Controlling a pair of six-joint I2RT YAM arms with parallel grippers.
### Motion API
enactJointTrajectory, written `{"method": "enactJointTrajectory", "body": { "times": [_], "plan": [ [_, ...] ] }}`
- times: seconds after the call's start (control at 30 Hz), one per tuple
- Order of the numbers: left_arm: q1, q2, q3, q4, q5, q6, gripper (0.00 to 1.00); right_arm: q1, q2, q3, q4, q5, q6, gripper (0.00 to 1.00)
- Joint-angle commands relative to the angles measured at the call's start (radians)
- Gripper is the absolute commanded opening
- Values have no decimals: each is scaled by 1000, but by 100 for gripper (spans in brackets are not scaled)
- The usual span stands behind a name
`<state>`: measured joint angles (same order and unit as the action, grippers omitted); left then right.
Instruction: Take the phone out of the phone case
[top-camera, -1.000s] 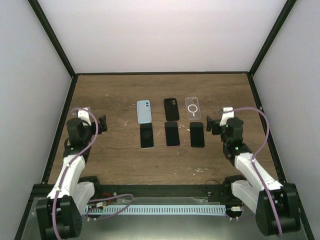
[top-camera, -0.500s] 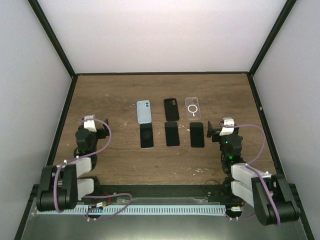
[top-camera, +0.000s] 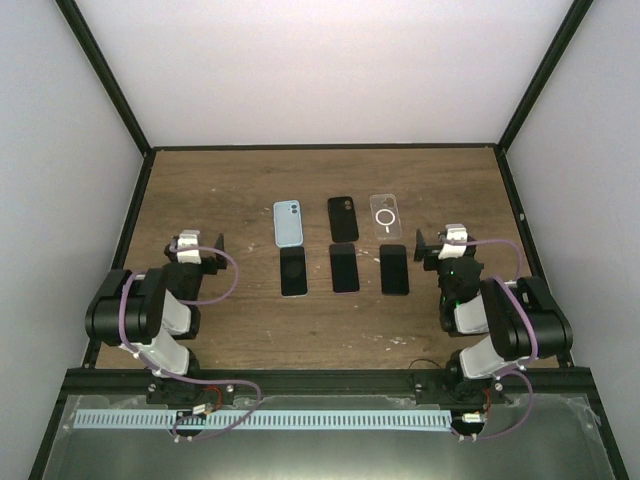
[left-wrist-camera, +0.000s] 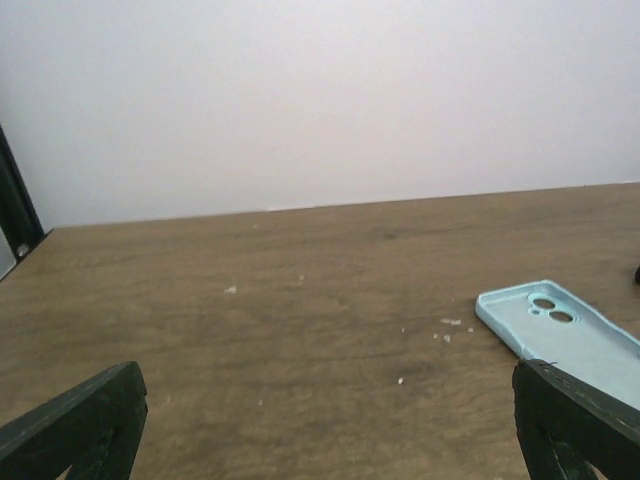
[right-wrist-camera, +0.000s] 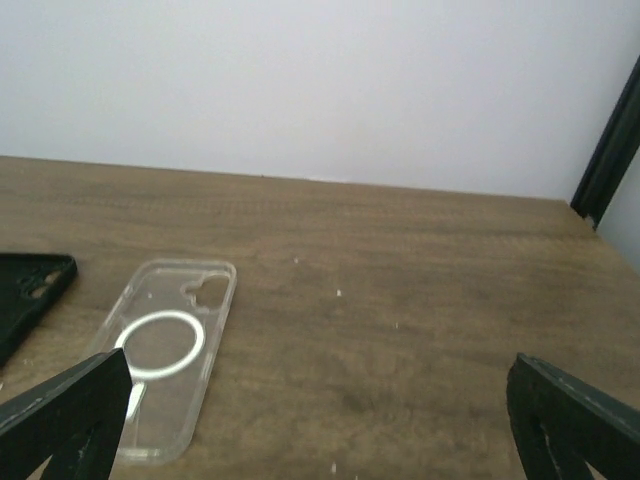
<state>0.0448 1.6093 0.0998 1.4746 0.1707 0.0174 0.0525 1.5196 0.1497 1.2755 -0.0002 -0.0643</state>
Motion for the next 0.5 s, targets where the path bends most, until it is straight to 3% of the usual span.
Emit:
{"method": "enactJointTrajectory", "body": {
  "times": [0.0,0.13,0.47],
  "plan": [
    [-1,-34,75,-54,56,23,100,-44,-6,70,-9,-107,1,100],
    [-2,-54,203,-336,-90,-26,100,-46,-6,69,-6,-110,3,100],
    [-9,-55,211,-356,-48,-5,100,-48,-8,67,-5,-110,4,100]
  ]
}}
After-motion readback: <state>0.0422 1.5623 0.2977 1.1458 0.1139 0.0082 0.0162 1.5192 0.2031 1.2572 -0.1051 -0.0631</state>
